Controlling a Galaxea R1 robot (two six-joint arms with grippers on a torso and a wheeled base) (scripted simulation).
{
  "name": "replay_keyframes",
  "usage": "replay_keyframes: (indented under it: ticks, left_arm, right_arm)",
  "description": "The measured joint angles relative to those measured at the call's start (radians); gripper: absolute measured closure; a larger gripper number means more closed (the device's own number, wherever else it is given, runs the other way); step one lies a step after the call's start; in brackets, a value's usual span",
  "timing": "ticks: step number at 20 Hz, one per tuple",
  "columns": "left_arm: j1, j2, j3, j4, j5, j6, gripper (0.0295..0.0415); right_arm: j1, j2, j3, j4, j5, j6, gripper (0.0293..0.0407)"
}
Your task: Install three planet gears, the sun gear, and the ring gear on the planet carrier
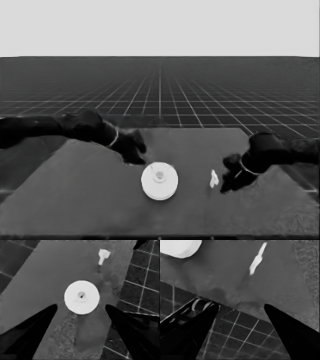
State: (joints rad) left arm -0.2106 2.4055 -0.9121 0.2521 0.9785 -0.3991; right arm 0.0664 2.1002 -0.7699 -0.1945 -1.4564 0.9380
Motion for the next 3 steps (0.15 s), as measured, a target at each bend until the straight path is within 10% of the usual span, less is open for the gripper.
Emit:
replay_keyframes:
  ticks: [3]
  left_arm:
    - [-0.105, -0.528, 0.393, 0.046, -0.240, 0.597, 0.0323]
  right_arm:
    - [0.043, 0.174, -0.338, 0.099, -0.062, 0.148, 0.0314]
